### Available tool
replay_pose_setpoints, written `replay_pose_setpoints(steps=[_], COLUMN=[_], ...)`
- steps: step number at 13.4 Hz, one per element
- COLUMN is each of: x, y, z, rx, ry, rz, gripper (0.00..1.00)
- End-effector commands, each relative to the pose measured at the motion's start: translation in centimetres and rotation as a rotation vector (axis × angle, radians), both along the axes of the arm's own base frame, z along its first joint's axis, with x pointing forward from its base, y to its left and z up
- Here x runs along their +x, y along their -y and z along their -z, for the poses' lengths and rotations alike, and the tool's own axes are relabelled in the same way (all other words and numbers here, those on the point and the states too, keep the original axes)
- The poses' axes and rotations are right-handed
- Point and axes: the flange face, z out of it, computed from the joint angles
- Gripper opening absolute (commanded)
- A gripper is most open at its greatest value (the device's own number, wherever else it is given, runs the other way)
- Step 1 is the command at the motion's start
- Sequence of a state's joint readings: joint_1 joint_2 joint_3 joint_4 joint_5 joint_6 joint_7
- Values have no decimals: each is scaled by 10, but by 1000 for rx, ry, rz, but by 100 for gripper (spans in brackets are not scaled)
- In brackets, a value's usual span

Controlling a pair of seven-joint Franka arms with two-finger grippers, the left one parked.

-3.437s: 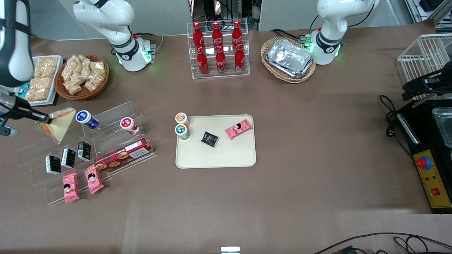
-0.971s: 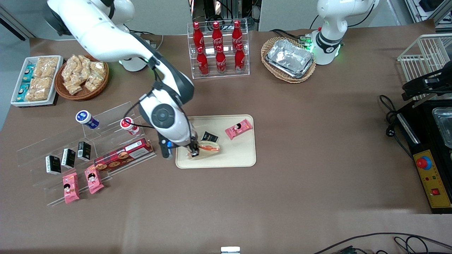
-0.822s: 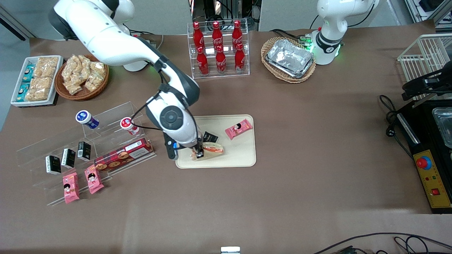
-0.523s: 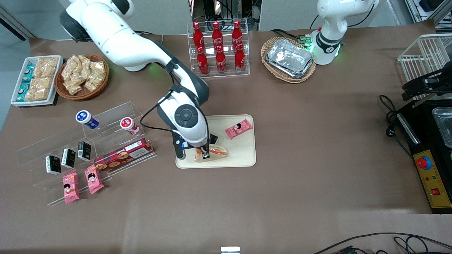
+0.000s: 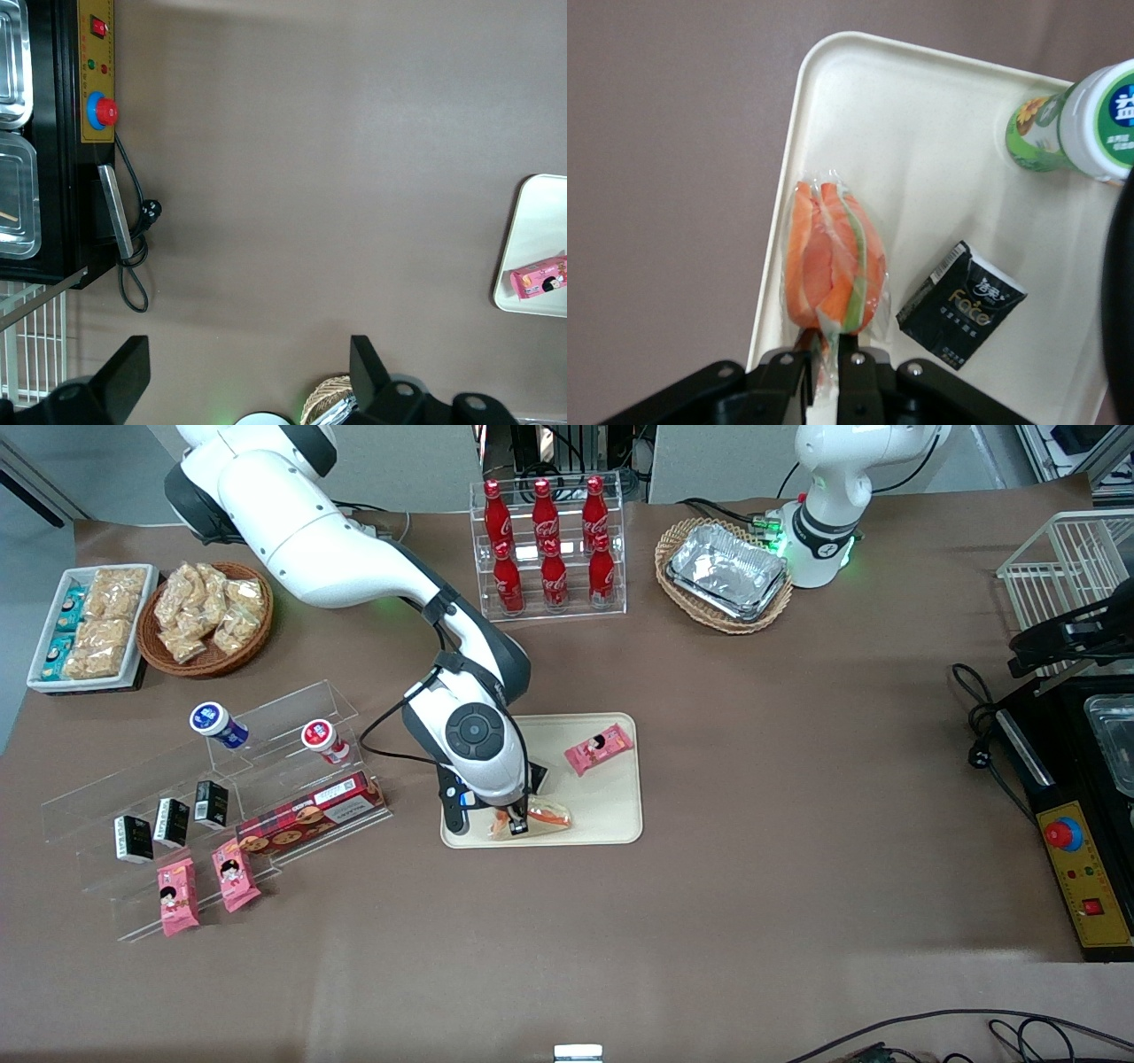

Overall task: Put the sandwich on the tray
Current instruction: 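Open the right gripper to release the sandwich onto the tray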

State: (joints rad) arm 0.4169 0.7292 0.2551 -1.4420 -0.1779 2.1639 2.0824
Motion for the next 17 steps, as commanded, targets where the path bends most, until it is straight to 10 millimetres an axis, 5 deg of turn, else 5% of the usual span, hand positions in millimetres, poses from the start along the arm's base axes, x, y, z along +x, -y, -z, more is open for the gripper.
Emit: replay_pose_setpoints(steps=[1,4,7,8,9,12,17], x=[8,12,18,14,11,13,17], y=[-3,-2,5,0,-4,-3,4], z=[15,21,23,24,26,26,-4], rx=[-2,4,-5,-45,-79,-82,-10], ry=[21,35,60,94,118,123,72], rz=[17,18,10,-57,-102,-115,-22], gripper=[0,3,28,72,100,100,100])
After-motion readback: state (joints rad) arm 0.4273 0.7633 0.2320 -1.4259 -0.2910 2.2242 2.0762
